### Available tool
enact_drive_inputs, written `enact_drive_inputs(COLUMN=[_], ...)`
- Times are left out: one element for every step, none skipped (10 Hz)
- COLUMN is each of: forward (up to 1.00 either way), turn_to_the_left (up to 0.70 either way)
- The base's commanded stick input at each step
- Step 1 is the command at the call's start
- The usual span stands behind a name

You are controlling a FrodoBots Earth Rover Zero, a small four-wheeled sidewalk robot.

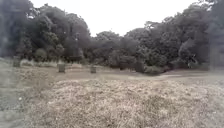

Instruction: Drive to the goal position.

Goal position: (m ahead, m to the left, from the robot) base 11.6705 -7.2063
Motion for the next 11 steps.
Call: enact_drive_inputs(forward=[0.45, 0.45, 0.45, 0.45, 0.45, 0.45, 0.45, 0.45, 0.45, 0.45, 0.45], turn_to_the_left=[0.0, 0.0, 0.0, 0.0, 0.0, 0.0, 0.0, 0.0, 0.0, 0.0, 0.0])
